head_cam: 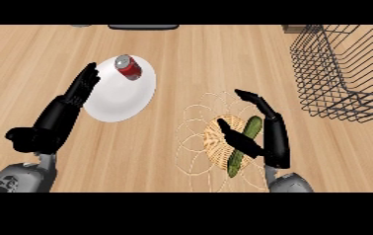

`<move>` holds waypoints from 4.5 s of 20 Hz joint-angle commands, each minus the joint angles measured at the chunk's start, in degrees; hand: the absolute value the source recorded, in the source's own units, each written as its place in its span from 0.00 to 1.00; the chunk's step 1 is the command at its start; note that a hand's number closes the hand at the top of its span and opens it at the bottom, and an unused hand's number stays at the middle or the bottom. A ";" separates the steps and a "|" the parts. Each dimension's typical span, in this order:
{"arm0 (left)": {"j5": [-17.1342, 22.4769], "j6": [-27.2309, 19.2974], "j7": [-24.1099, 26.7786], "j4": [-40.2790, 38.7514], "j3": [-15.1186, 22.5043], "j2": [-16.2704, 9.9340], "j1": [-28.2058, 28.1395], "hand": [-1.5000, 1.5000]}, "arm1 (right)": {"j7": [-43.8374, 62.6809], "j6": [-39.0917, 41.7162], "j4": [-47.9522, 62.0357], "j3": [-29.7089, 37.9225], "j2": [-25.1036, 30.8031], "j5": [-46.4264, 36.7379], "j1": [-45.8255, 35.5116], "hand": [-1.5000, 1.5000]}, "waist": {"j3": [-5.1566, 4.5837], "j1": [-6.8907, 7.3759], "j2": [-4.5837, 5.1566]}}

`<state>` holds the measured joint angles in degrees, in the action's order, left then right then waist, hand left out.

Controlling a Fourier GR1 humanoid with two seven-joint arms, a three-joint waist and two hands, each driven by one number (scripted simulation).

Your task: Pick the squash from the placemat and place it in the basket

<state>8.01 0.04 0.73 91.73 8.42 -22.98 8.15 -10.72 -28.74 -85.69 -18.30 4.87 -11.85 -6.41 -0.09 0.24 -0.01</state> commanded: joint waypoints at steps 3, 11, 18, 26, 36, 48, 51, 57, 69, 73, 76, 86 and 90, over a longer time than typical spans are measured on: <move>-1.58 -0.96 -0.75 -1.04 0.96 1.47 1.35 0.50 | 15.11 -17.12 4.36 -6.99 -4.72 -21.74 0.09 0.00 | -0.22 -0.90 -0.20; -0.73 0.06 -0.78 -0.94 -0.28 0.09 -0.60 0.50 | 41.13 -4.42 0.52 -0.88 5.53 -41.99 -0.54 0.00 | -0.81 -3.26 -1.24; -0.26 0.47 -0.68 -0.62 -1.04 -0.25 -0.31 0.50 | 60.63 24.92 -9.71 -5.96 6.22 -40.15 -2.81 0.00 | -0.54 -2.18 -1.20; -0.66 0.19 -1.12 0.12 -0.35 1.21 -0.64 0.50 | 86.49 49.82 -35.35 -7.98 2.55 -34.11 -6.26 0.00 | -0.12 -1.55 -0.75; -2.50 1.66 2.89 -0.50 -1.17 1.51 -2.91 0.50 | 88.00 52.76 -48.61 -7.00 3.89 -35.24 2.51 0.00 | 0.01 -0.52 -0.15; -3.27 4.52 1.60 -4.50 -3.44 3.82 1.66 0.50 | 64.81 32.81 -31.64 -7.72 -0.50 -47.91 13.47 0.00 | 0.11 -0.47 0.00; -2.32 6.96 -0.03 1.00 -4.65 2.03 -1.03 0.50 | 60.88 30.83 -25.18 -3.25 0.39 -47.01 11.90 0.00 | 0.11 -0.13 -0.02; -4.77 7.62 -0.21 -2.31 -6.58 4.86 0.43 0.50 | 59.63 27.78 -19.88 -3.38 -2.28 -49.83 9.05 0.00 | 0.09 -0.25 0.02; -7.05 8.79 -4.60 2.67 -7.40 9.13 0.53 0.50 | 57.53 32.20 -22.40 -1.22 -2.73 -46.45 6.68 0.00 | 0.09 -0.16 -0.02; -8.51 9.10 -3.00 1.37 -8.25 8.95 0.30 0.50 | 62.56 27.49 -15.89 -7.25 -4.78 -51.64 6.40 0.00 | 0.09 -0.02 0.00; -8.93 10.08 -0.72 -5.03 -10.57 9.23 4.30 0.50 | 58.37 28.47 -17.60 -4.50 -3.73 -49.98 10.06 0.00 | 0.09 -0.41 0.03; -8.97 11.61 -5.11 0.96 -10.42 11.54 2.73 0.50 | 57.82 26.18 -8.90 -1.84 -4.84 -50.09 4.75 0.00 | 0.09 -0.21 0.00; -10.44 11.72 -3.40 3.16 -10.60 11.12 -0.81 0.50 | 57.49 23.74 -2.15 -1.80 -4.86 -49.12 3.64 0.00 | 0.10 -0.02 -0.01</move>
<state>-1.81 11.80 -1.96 91.35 -2.41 -12.28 10.23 48.06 -3.28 -93.54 -21.78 0.09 -61.68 -1.30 -0.01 0.05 -0.05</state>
